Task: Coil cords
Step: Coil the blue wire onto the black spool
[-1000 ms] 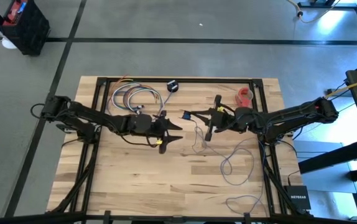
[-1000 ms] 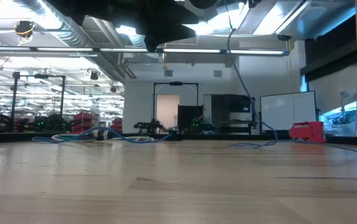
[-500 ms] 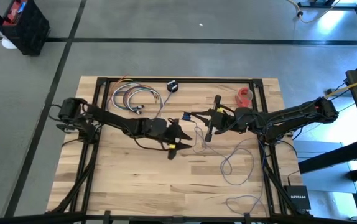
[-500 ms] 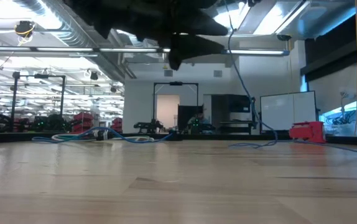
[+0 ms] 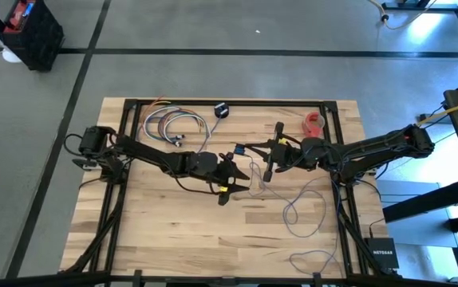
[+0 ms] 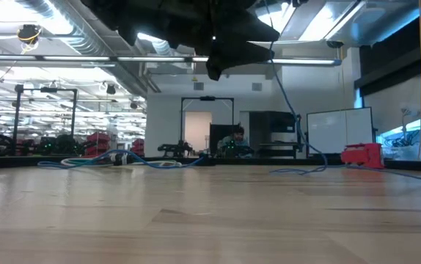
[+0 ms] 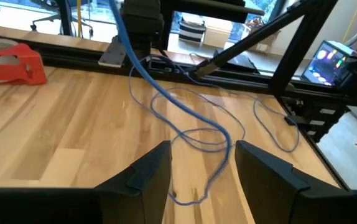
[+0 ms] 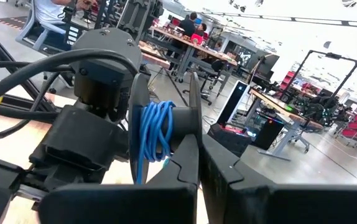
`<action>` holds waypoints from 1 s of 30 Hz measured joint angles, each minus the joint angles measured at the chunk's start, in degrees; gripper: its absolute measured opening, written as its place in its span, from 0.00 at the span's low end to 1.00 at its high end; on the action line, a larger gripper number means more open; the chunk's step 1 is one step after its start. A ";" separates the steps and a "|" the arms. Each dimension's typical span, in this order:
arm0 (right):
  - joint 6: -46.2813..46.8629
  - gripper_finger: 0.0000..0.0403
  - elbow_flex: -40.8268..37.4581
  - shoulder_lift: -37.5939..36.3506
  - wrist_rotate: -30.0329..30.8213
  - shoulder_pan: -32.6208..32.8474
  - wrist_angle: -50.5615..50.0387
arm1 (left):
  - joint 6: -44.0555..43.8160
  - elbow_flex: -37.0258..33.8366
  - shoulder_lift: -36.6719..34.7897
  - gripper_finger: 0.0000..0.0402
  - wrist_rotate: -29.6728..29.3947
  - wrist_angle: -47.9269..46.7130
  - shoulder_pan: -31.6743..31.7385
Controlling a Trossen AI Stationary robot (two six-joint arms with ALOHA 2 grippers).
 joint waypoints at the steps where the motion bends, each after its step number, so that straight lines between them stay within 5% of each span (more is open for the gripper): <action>1: 0.00 0.01 0.00 0.00 0.00 0.00 0.02 | 0.29 0.00 0.04 0.42 0.00 -0.06 0.00; 6: 0.03 0.01 0.00 0.00 -0.02 0.00 0.09 | 1.27 -0.02 0.12 0.37 0.00 0.35 0.02; 16: 0.98 0.01 0.00 0.00 -1.28 0.00 0.23 | 4.18 -0.02 0.12 0.02 -0.07 0.94 0.33; 21: 1.49 0.01 0.00 0.00 -3.06 0.00 1.00 | 5.77 -0.02 0.12 0.01 -2.84 -0.60 0.44; 30: 0.94 0.01 0.00 -1.47 -3.23 3.58 0.47 | 9.10 -0.04 -4.55 0.01 -16.70 -15.44 0.41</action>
